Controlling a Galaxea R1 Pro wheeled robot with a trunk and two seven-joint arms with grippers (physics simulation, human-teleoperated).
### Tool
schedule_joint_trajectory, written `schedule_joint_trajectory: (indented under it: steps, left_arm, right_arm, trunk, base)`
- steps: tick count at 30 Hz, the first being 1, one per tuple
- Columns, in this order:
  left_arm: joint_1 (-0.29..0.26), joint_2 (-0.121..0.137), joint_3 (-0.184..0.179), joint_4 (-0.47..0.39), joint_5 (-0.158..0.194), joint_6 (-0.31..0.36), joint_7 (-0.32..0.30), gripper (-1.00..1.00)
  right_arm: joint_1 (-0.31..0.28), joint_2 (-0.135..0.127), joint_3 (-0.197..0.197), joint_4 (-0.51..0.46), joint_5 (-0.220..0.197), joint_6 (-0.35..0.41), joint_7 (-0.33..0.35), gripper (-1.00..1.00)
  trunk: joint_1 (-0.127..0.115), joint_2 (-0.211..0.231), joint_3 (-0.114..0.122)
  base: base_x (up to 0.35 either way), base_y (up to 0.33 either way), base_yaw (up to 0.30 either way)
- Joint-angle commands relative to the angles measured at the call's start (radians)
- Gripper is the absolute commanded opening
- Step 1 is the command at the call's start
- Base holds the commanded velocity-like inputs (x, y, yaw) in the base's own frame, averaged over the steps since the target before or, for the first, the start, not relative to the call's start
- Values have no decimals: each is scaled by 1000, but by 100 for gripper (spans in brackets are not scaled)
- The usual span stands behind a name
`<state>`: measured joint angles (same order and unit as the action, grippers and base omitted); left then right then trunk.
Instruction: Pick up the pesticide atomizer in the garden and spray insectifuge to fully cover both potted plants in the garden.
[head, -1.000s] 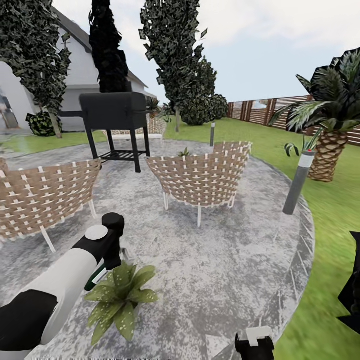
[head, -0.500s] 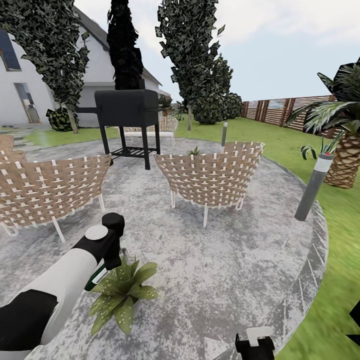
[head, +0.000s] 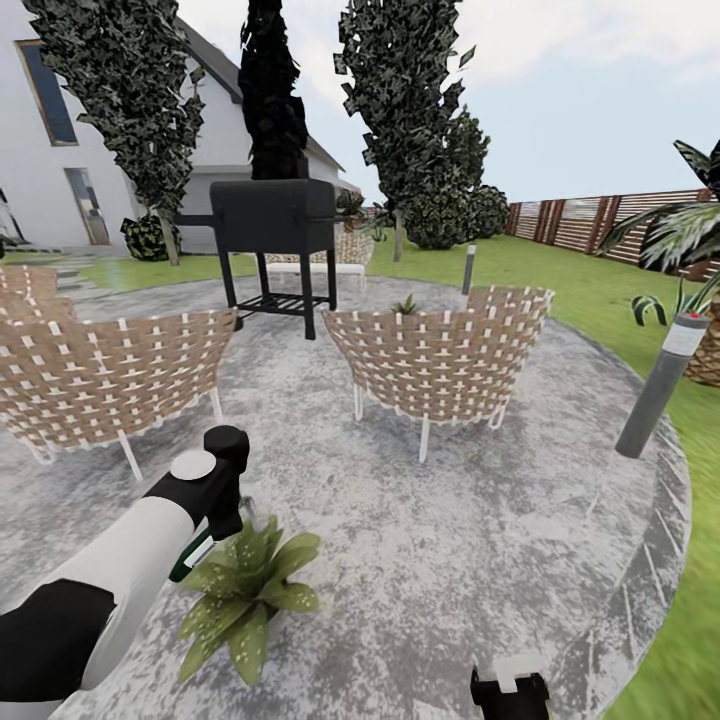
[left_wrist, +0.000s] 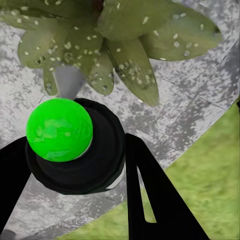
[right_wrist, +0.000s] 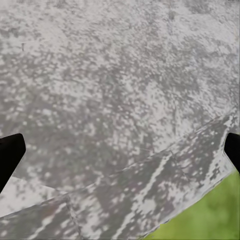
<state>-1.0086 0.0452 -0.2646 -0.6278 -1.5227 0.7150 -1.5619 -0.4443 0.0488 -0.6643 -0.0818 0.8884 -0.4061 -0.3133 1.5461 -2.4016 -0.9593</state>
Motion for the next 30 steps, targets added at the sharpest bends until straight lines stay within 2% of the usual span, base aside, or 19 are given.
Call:
schedule_joint_trajectory:
  steps: [1, 7, 12, 18, 23, 30]
  left_arm:
    - [-1, 1, -5, -1, -5, 11, -9, -100]
    - [-1, 0, -3, -1, -8, 11, -9, -100]
    - [-1, -1, -1, 0, -57, 11, -9, -100]
    - [-1, -3, -1, 0, -56, 11, -9, -100]
    - [-1, -20, -1, -1, -55, 10, -9, -100]
    - [-1, -21, -1, -1, -59, 9, -9, -100]
  right_arm:
    - [-1, 0, -8, 0, 11, -2, -4, 100]
    - [-1, 0, -8, 0, 10, -2, -4, 100]
    - [-1, 0, -8, 0, 11, -2, -4, 100]
    - [-1, 0, -8, 0, 10, -2, -4, 100]
    - [-1, 0, -8, 0, 10, -2, -4, 100]
    - [-1, 0, -8, 0, 10, -2, -4, 100]
  trunk:
    - [0, 0, -1]
    - [0, 0, -1]
    - [0, 0, 1]
    - [0, 0, 3]
    - [0, 0, 3]
    - [0, 0, 3]
  base:
    - [267, -145, 7]
    - [216, -40, 1]
    - [16, -1, -109]
    - [0, 0, -98]
    - [0, -6, -3]
    - [-32, -222, 4]
